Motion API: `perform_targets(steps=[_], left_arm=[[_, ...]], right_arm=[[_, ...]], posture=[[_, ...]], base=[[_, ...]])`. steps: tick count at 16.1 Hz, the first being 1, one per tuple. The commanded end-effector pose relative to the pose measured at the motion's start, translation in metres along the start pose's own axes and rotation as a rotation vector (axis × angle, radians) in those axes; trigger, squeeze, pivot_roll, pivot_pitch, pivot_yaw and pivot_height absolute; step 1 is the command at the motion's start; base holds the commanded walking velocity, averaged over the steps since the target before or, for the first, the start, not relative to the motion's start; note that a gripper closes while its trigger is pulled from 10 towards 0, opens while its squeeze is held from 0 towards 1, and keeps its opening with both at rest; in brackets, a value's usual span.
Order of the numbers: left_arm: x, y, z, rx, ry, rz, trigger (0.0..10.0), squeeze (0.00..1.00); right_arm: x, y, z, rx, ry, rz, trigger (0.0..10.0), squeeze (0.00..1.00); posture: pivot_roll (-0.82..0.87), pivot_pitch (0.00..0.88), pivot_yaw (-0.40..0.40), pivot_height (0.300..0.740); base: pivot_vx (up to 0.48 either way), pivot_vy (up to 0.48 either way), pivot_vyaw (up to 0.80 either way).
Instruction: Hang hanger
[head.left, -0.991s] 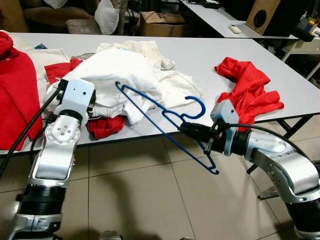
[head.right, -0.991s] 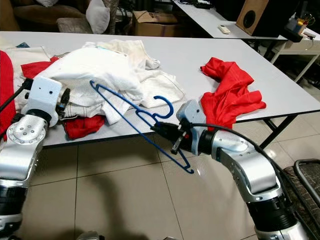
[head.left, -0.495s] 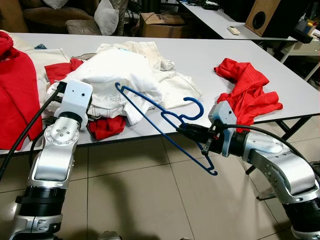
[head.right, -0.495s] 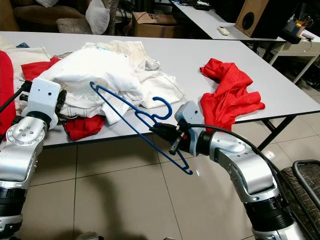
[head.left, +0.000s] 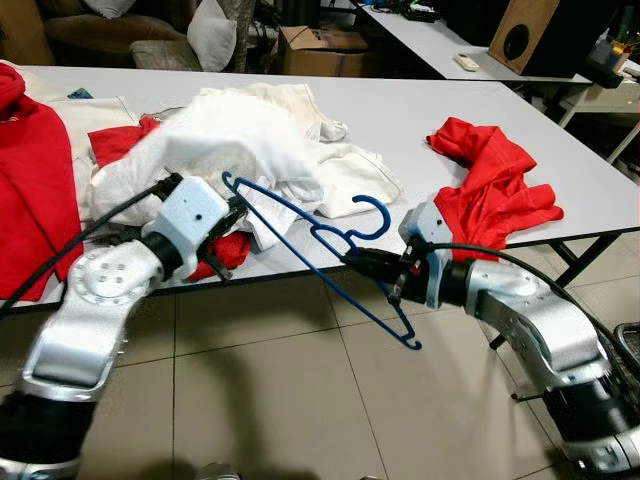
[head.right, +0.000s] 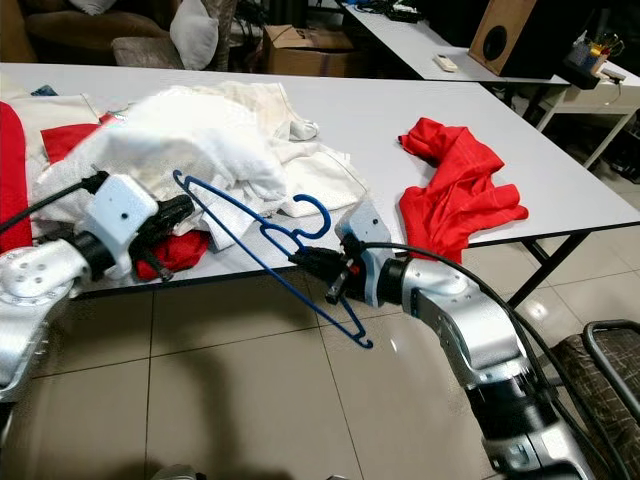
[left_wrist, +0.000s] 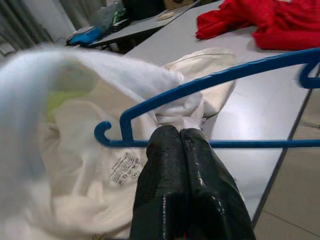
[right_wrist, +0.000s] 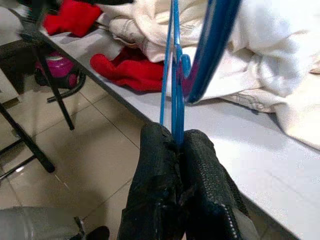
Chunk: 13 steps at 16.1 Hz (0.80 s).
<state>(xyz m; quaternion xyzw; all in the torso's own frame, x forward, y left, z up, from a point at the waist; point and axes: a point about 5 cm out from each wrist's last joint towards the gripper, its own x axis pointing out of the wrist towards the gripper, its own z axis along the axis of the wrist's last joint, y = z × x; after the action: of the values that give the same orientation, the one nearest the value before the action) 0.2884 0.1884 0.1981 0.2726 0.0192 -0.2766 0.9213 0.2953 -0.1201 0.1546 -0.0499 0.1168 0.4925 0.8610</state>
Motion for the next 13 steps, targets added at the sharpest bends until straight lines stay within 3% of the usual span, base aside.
perform_targets(steps=[1, 2, 3, 4, 5, 8, 13], left_arm=[[-0.002, 0.0, 0.004, 0.009, -0.004, -0.014, 0.0, 0.0], [-0.003, 0.006, 0.003, 0.032, 0.012, 0.034, 0.1, 0.0], [-0.002, 0.013, 0.004, 0.046, 0.022, 0.117, 10.0, 0.0], [-0.001, 0.02, 0.003, 0.072, 0.028, 0.195, 10.0, 0.54], [0.0, 0.021, 0.003, 0.09, 0.03, 0.217, 10.0, 1.0], [0.002, 0.018, 0.012, 0.094, -0.033, 0.299, 10.0, 1.0], [0.007, 0.014, 0.007, 0.17, -0.015, 0.361, 10.0, 1.0]], right_arm=[[0.0, -0.002, 0.005, -0.024, -0.015, 0.007, 10.0, 0.0], [0.0, -0.003, 0.009, -0.029, -0.031, 0.013, 10.0, 0.0], [0.0, -0.004, 0.012, -0.035, -0.041, 0.016, 10.0, 0.0], [-0.002, -0.004, 0.017, -0.043, -0.061, 0.019, 10.0, 0.0], [-0.003, -0.004, 0.019, -0.04, -0.072, 0.022, 10.0, 0.0], [-0.009, -0.002, 0.024, -0.036, -0.109, 0.038, 10.0, 0.0], [-0.012, 0.002, 0.028, -0.03, -0.133, 0.047, 10.0, 0.0]], posture=[[0.01, 0.0, -0.145, 0.74], [0.01, 0.0, -0.147, 0.74], [0.01, 0.0, -0.148, 0.74], [0.0, 0.0, -0.148, 0.74], [0.0, 0.0, -0.147, 0.74], [-0.01, 0.0, -0.143, 0.74], [-0.02, 0.0, -0.138, 0.74]], base=[[0.0, 0.0, 0.0], [0.0, 0.0, 0.0], [0.0, 0.0, 0.0], [0.0, 0.0, 0.0], [0.0, 0.0, 0.0], [0.0, 0.0, 0.0], [0.0, 0.0, 0.0]])
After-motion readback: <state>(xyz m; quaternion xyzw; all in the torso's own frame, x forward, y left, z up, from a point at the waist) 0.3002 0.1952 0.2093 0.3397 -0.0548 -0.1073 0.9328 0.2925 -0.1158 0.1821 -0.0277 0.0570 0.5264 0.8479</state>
